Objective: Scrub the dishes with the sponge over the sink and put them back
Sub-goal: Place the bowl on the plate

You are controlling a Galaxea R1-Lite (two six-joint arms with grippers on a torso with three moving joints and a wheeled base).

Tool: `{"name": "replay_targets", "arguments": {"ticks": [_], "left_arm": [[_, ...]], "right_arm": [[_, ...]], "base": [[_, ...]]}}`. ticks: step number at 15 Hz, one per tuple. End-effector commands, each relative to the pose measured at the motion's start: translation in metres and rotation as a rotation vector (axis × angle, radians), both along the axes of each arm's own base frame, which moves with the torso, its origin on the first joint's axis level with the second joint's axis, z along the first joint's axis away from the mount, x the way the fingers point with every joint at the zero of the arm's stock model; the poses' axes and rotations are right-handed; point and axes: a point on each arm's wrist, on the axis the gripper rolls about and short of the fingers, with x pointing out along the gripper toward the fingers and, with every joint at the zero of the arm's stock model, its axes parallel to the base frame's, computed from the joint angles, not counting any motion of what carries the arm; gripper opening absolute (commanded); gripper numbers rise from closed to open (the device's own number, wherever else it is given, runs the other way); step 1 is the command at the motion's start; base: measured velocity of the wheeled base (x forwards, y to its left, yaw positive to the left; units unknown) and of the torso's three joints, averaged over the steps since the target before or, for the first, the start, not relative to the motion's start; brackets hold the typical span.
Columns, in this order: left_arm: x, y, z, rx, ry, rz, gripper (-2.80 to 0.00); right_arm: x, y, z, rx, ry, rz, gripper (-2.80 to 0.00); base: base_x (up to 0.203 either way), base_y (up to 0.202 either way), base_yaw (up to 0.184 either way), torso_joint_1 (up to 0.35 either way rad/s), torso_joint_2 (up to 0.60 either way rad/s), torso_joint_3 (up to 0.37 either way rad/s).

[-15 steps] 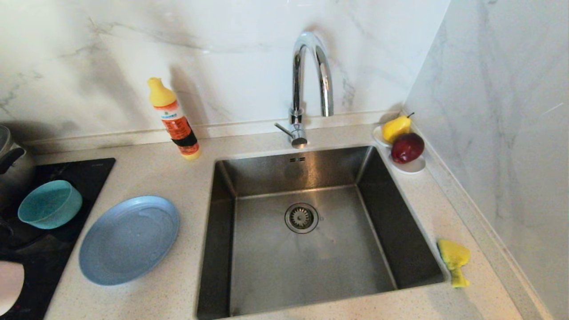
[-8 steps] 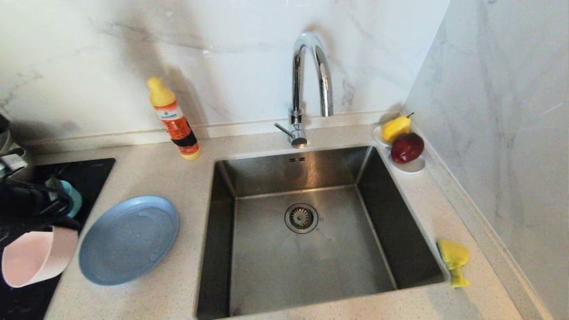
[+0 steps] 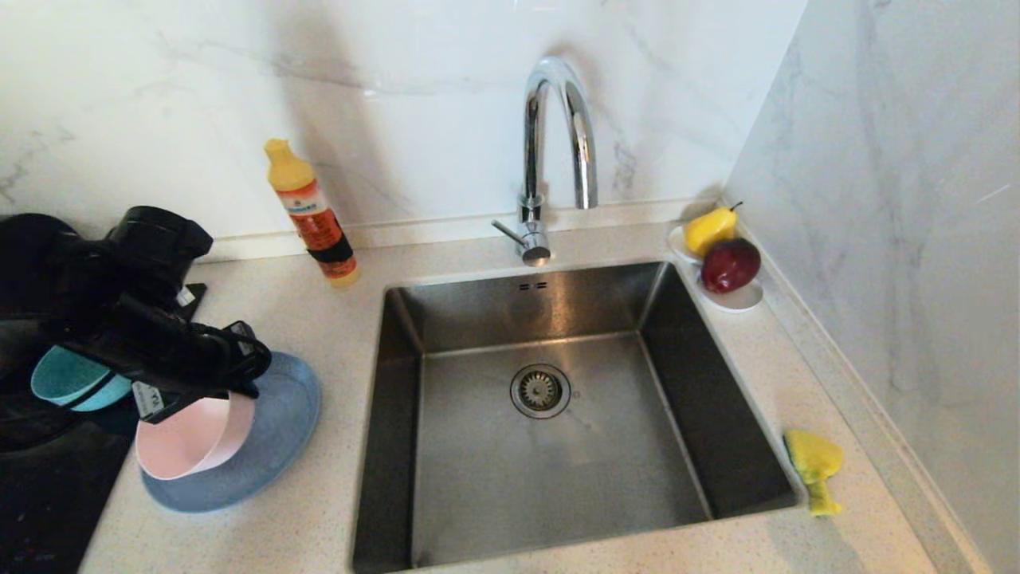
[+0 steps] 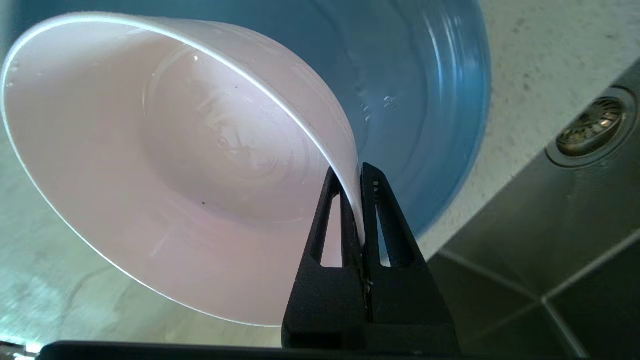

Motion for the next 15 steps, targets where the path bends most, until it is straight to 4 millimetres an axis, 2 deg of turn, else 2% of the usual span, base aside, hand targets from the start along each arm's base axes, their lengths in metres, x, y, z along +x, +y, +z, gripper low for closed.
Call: {"name": "replay_targets", "arguments": {"ticks": [1, 5, 8, 9, 15], "left_arm": [[0.014, 0.000, -0.017, -0.003, 0.048, 0.001, -2.80], [0.025, 0.000, -0.015, 0.003, 0.015, 0.007, -2.80], [0.026, 0.000, -0.015, 0.003, 0.016, 0.008, -2.80], [0.025, 0.000, -0.014, 0.000, 0.011, 0.008, 0.00], [0.022, 0.000, 0.004, -0.017, -0.051, 0.023, 0.00]], "right_arm": [[0.000, 0.000, 0.000, -0.001, 0.002, 0.000, -2.80], [0.000, 0.000, 0.000, -0.001, 0.002, 0.000, -2.80], [0.000, 0.000, 0.000, -0.001, 0.002, 0.000, -2.80], [0.000, 0.000, 0.000, -0.001, 0.002, 0.000, -2.80], [0.000, 0.000, 0.000, -0.001, 0.002, 0.000, -2.80]], "base": [[0.000, 0.000, 0.000, 0.000, 0.00, 0.000], [0.000, 0.000, 0.000, 0.000, 0.00, 0.000], [0.000, 0.000, 0.000, 0.000, 0.00, 0.000], [0.000, 0.000, 0.000, 0.000, 0.00, 0.000], [0.000, 0.000, 0.000, 0.000, 0.00, 0.000]]}}
